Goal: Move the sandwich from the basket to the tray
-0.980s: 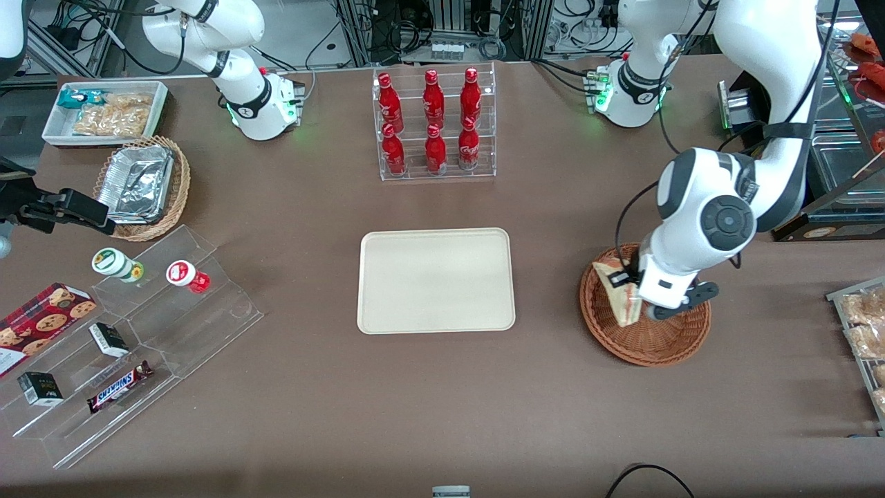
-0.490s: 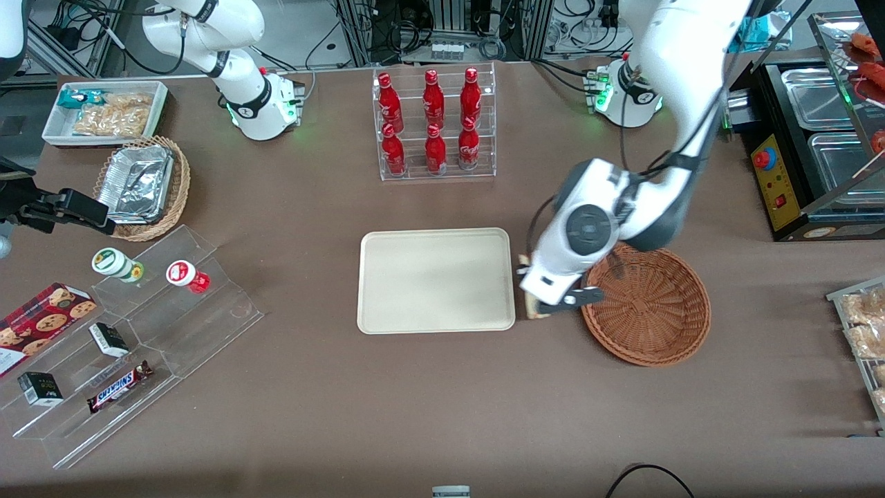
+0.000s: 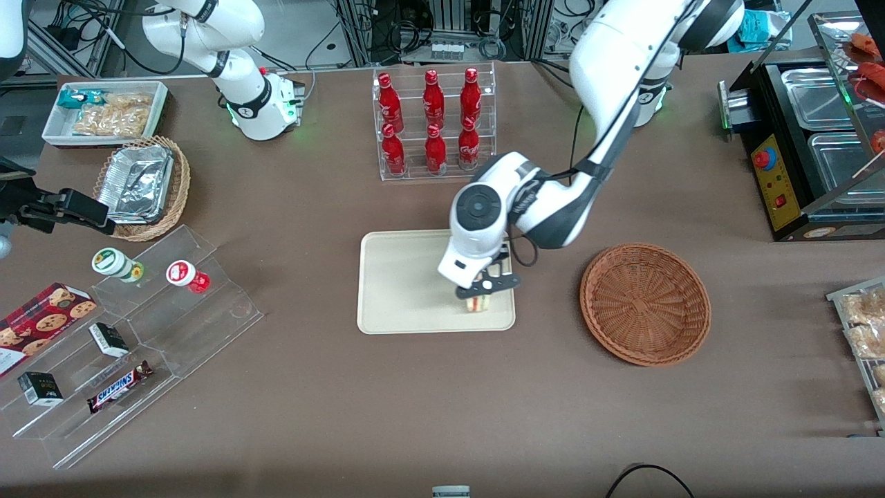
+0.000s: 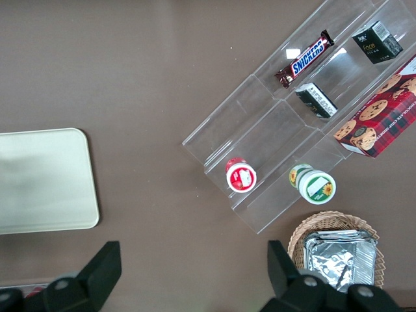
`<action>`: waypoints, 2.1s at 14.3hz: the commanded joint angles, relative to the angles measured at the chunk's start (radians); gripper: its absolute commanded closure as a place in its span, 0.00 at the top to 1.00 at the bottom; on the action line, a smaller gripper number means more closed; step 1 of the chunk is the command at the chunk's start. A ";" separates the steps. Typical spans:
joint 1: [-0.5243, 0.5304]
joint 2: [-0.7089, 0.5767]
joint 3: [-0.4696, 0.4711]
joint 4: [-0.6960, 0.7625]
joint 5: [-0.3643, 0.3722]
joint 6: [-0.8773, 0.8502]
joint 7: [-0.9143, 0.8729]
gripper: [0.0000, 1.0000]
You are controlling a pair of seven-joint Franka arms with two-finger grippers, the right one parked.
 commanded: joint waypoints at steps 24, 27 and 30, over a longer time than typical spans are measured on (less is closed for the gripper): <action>-0.090 -0.004 0.102 0.197 0.008 -0.197 -0.017 1.00; -0.058 -0.091 0.176 0.093 -0.052 -0.213 -0.008 1.00; 0.042 -0.210 0.176 -0.042 -0.094 -0.213 0.135 1.00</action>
